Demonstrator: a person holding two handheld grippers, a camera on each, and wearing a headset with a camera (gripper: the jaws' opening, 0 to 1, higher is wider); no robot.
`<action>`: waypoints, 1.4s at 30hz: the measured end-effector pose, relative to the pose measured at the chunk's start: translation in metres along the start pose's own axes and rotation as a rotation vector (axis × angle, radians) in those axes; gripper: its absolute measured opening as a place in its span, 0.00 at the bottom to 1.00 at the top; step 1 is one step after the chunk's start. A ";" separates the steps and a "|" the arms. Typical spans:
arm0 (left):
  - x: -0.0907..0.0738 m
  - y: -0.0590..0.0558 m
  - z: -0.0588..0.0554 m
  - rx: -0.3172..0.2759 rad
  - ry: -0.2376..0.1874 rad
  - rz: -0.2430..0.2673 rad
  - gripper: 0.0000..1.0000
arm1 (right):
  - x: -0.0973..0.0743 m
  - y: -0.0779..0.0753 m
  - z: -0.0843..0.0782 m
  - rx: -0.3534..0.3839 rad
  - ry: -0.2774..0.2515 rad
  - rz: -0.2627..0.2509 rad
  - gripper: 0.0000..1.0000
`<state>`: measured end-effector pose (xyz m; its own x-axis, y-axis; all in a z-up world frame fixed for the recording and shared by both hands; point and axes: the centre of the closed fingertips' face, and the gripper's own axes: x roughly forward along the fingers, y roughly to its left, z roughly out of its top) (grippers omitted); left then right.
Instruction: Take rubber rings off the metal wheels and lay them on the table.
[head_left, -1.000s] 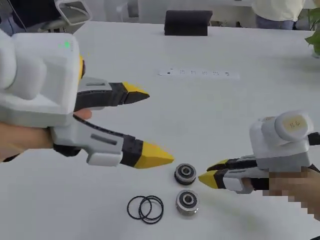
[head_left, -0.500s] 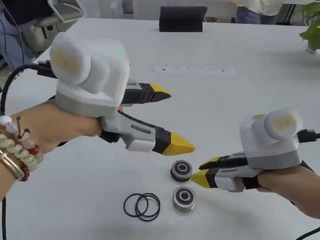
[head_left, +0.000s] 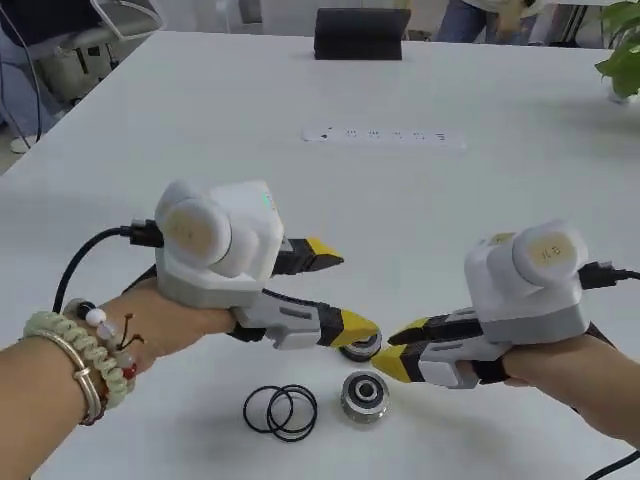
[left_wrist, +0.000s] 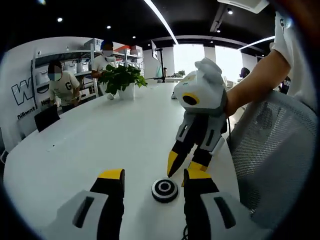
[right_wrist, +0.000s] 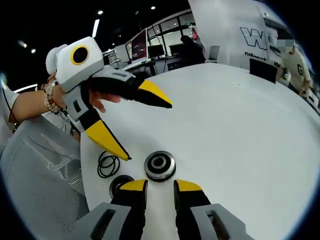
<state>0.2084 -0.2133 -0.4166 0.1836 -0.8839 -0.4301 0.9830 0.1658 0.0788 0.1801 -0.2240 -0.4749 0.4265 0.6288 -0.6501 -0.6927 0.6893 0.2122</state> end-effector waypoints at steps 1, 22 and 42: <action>0.002 0.000 -0.003 -0.007 0.008 -0.001 0.41 | 0.000 0.000 0.000 -0.002 0.001 0.000 0.18; 0.020 -0.014 -0.032 0.002 0.095 -0.026 0.15 | 0.004 0.002 0.000 -0.015 0.002 -0.005 0.18; 0.020 -0.015 -0.034 -0.030 0.094 -0.014 0.08 | 0.007 -0.001 0.000 -0.045 -0.016 -0.031 0.14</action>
<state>0.1974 -0.2186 -0.4572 0.1670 -0.8415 -0.5137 0.9848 0.1674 0.0459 0.1841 -0.2203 -0.4796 0.4567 0.6135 -0.6443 -0.7047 0.6915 0.1590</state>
